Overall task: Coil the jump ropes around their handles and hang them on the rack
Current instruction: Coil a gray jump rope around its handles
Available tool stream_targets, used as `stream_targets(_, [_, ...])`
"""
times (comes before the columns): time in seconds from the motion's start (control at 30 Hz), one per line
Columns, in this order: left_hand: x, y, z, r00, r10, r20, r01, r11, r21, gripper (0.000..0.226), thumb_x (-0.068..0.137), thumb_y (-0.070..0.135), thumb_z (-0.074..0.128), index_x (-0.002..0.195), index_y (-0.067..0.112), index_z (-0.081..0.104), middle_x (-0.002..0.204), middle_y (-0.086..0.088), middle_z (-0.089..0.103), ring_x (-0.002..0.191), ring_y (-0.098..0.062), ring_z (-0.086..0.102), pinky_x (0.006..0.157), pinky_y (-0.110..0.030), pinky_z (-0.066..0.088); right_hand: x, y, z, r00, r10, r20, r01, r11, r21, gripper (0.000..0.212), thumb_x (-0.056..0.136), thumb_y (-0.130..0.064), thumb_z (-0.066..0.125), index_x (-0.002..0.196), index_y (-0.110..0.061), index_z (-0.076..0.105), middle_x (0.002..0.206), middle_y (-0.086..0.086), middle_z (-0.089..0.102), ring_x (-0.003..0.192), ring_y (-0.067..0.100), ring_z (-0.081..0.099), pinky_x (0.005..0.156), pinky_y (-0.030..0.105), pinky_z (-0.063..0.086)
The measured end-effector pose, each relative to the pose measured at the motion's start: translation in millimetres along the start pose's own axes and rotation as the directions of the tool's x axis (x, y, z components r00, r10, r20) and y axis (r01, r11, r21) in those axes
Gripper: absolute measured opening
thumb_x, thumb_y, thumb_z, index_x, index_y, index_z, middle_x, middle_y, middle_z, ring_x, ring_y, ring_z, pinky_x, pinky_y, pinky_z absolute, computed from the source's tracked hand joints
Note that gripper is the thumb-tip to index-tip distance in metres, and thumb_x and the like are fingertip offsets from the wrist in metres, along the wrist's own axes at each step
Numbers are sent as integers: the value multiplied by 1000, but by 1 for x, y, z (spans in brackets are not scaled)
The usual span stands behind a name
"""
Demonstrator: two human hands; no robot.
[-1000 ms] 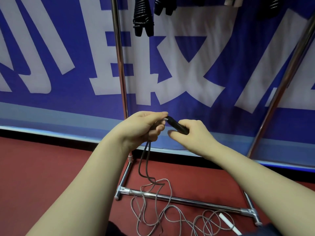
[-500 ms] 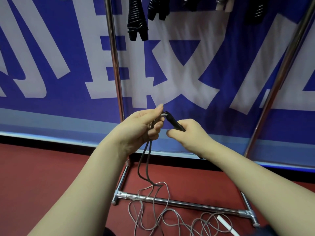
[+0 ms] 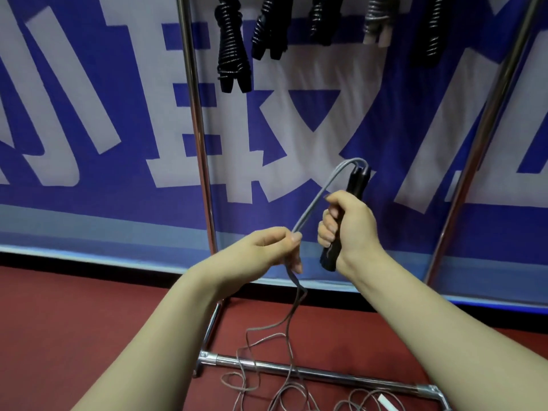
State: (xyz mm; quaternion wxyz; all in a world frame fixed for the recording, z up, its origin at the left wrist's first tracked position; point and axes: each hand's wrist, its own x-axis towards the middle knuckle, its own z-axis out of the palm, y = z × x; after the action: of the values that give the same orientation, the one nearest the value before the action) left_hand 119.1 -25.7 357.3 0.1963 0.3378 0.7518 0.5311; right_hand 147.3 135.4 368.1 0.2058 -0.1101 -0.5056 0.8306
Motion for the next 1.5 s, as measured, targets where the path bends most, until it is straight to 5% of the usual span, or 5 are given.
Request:
stream_targets(0.2, [9, 6, 14, 980, -71, -186, 17, 961, -277, 31, 104, 31, 45, 86, 8, 55, 53, 3, 26, 42, -10, 22, 40, -20, 28, 4, 0, 0, 994, 102, 45, -105, 992, 69, 30, 83, -16, 52, 57, -16, 37, 43, -1, 27, 36, 14, 23, 35, 23, 21])
stream_targets(0.47, [7, 2, 19, 991, -2, -136, 25, 986, 164, 35, 102, 40, 47, 82, 13, 60, 48, 12, 37, 42, -8, 28, 41, -18, 27, 4, 6, 0, 994, -34, 107, 49, 988, -146, 25, 84, -24, 72, 91, -1, 64, 41, 0, 29, 35, 12, 25, 38, 21, 23])
stream_targets(1.0, [9, 11, 7, 998, 4, -57, 9, 973, 231, 28, 95, 46, 55, 86, 21, 61, 74, 0, 62, 54, -10, 61, 54, -17, 46, 9, 5, -6, 998, -66, 16, 67, 991, -116, 43, 89, -12, 56, 50, -14, 38, 40, 2, 34, 36, 17, 31, 44, 27, 31])
stream_targets(1.27, [8, 5, 13, 992, -110, 61, 89, 956, 278, 50, 81, 48, 75, 122, 31, 52, 112, 17, 61, 98, 1, 62, 89, -23, 51, -2, 5, -1, 965, 33, 261, 18, 982, -190, 36, 93, -16, 44, 58, -16, 33, 98, 14, 75, 94, 21, 71, 88, 35, 49])
stream_targets(1.5, [20, 2, 31, 977, -140, -160, 150, 987, 53, 17, 76, 3, 67, 82, 14, 56, 58, 5, 55, 55, -14, 57, 66, -36, 58, -10, 13, 9, 931, 106, 349, -49, 985, -168, 36, 97, -16, 42, 62, -14, 36, 105, 13, 74, 106, 19, 69, 100, 40, 46])
